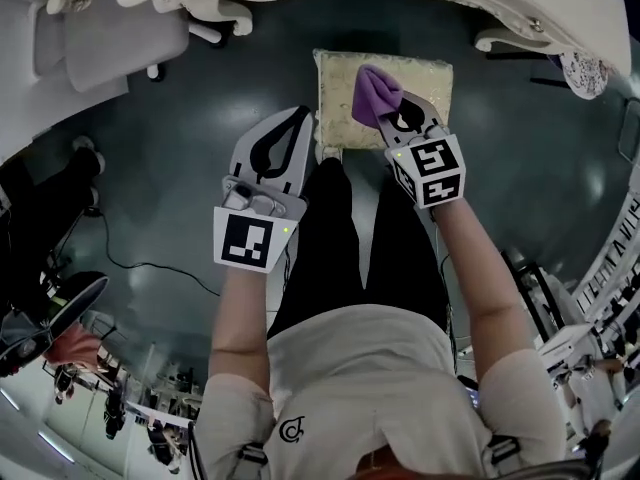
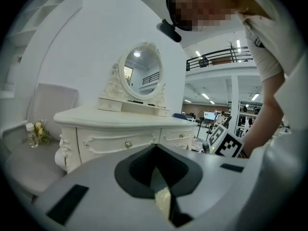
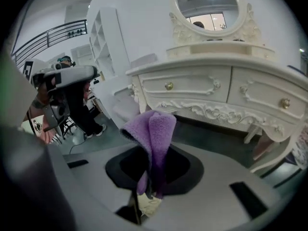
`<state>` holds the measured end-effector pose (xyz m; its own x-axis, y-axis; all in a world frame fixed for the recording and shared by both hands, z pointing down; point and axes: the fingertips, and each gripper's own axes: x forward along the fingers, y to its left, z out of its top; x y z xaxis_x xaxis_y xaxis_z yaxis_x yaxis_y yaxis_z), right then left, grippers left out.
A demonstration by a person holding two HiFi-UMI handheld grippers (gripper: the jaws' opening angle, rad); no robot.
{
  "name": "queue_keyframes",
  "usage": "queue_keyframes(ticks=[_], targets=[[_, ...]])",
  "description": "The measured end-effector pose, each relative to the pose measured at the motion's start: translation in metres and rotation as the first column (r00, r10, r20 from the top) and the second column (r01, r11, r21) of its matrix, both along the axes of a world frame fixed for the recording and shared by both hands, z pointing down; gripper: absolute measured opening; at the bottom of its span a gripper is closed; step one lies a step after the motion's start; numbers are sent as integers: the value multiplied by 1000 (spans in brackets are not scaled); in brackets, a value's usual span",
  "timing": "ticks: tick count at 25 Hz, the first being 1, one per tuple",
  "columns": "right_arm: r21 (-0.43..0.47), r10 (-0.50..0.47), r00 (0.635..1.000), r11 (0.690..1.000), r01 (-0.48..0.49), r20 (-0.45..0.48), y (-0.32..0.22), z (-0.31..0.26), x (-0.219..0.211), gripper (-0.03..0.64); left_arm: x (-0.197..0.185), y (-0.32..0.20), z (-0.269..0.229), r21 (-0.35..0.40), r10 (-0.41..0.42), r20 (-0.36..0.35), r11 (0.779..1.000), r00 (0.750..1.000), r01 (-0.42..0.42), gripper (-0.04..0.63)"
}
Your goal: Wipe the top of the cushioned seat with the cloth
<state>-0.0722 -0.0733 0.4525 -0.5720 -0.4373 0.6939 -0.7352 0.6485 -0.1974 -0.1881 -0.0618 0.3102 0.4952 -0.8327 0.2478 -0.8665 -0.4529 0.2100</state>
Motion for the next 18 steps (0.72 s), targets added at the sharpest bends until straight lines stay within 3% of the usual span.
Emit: queue_keyframes(ticks=[9,18], targets=[[-156,-8,1000,988,4,-23,-11,124,-28,78,-11,-1,98,-76,-11,1,997,1000,11,14],[-191,-43,997,981,31,-59,-21,188,-64,78,-31,13,161,-163,-9,-9,987,1000,7,14]])
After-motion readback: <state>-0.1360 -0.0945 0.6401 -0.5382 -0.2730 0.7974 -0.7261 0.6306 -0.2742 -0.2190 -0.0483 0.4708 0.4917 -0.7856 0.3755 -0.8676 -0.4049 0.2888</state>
